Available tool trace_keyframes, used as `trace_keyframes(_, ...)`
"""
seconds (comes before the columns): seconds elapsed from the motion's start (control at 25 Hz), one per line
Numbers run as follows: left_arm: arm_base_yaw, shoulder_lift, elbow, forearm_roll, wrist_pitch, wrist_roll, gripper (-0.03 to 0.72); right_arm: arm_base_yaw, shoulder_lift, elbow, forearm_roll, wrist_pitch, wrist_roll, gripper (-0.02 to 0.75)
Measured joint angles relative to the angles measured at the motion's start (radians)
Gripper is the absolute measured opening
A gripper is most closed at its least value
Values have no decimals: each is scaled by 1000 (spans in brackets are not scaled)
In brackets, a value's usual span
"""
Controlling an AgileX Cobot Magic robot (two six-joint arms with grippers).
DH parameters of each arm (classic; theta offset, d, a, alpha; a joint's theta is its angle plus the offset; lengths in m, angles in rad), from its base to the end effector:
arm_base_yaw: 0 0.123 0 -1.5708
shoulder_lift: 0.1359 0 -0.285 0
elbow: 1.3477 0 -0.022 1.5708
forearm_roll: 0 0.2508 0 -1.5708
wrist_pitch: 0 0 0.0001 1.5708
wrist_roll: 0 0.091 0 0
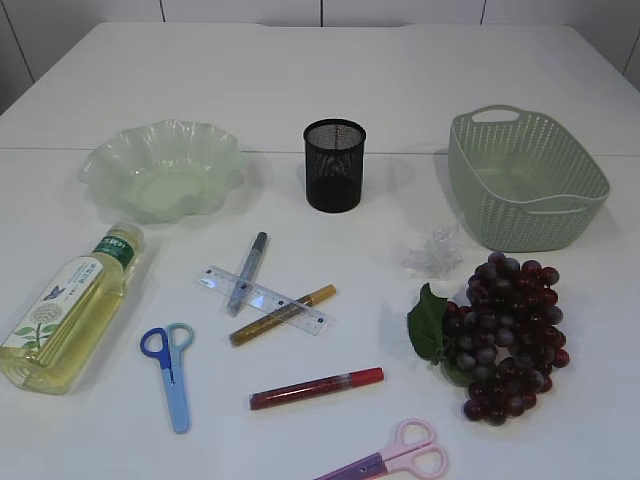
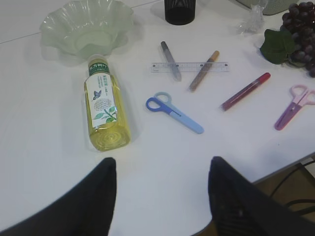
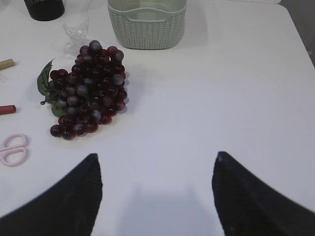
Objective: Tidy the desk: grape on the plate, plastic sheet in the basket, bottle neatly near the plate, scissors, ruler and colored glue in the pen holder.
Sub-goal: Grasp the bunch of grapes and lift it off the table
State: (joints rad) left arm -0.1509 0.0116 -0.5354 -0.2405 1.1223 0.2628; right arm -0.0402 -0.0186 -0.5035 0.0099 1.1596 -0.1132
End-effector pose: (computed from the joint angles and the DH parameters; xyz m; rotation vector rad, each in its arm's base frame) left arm -0.0140 -0.0176 0.2841 0.4471 2.0162 -0.2201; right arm -0.0124 0.0013 0.2703 -0.0786 2.1206 -0.0791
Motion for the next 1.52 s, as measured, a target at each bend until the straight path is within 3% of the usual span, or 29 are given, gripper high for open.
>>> trace_keyframes(0.4,0,0,0,-1,-2,-4,434,0,0,0,23,0,0,543)
trace_keyframes(0.72,0,58,0,-39,-13,-80,434,0,13,-21,83,6,0,544)
trace_keyframes(1.52,0,519,-222,-54,-164,-86,434,0,660,-194,97,39,92,543)
